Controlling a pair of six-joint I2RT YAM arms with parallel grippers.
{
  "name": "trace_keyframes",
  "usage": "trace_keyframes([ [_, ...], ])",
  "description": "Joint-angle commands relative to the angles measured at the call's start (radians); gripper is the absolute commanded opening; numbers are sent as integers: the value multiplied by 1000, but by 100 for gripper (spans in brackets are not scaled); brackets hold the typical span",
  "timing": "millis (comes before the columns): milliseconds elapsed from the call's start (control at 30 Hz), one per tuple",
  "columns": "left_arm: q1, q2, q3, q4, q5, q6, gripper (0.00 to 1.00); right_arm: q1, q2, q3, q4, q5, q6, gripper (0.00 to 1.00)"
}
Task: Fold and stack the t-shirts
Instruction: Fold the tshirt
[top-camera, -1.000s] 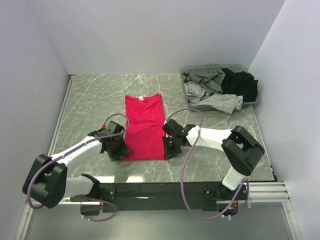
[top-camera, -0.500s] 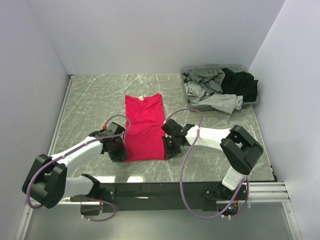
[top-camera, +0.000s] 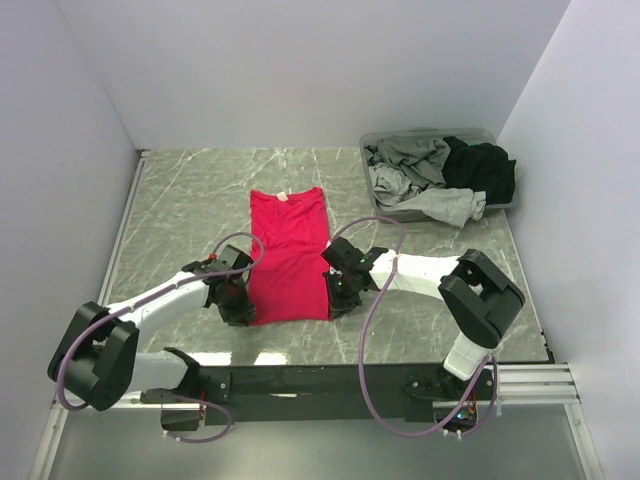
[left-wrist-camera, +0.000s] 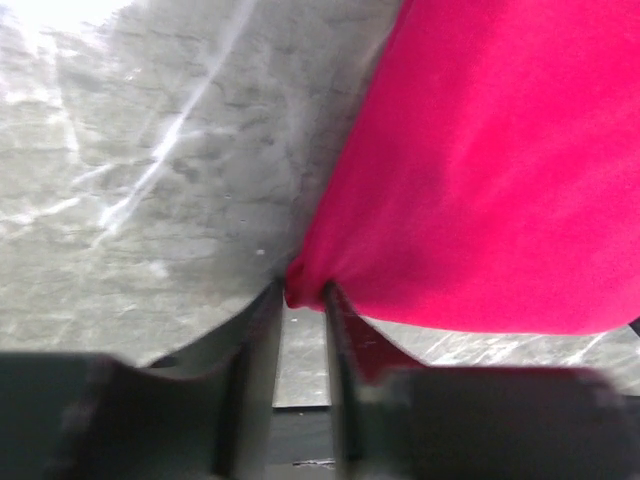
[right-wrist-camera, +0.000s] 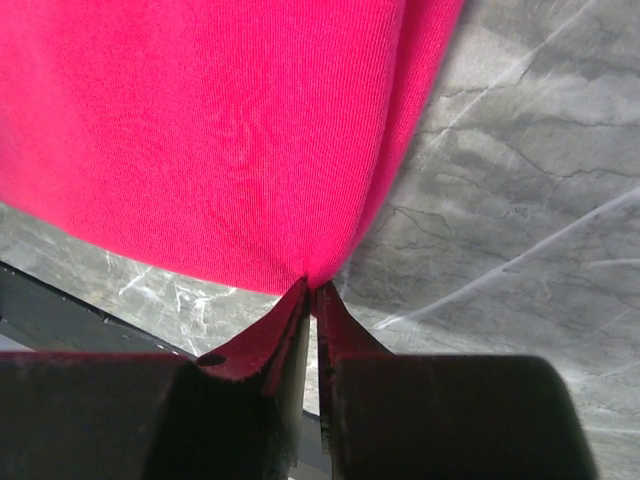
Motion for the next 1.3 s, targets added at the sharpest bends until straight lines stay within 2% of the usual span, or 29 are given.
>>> trace_keyframes([
  [0, -6, 42, -9, 46, 38, 17, 25, 9, 30, 13, -22, 33, -6, 11],
  [67, -6, 71, -19, 60, 55, 25, 19, 9, 30, 15, -31, 37, -8, 5],
  [133, -6, 88, -24, 77, 64, 25, 7, 7, 28, 15, -45, 47, -3, 0],
  [200, -5, 102, -19, 68, 51, 24, 0, 7, 21, 12, -55, 54, 0, 0],
  [600, -6, 0, 34, -96, -110, -62, 0, -51, -61, -25, -134, 160, 34, 0],
  [900, -8, -49, 27, -67, -80, -45, 0, -53, -74, -21, -134, 142, 15, 0],
  [1267, -8, -165, 90, -214, -52, -9, 0, -48, -202, 18, -279, 114, -20, 0],
])
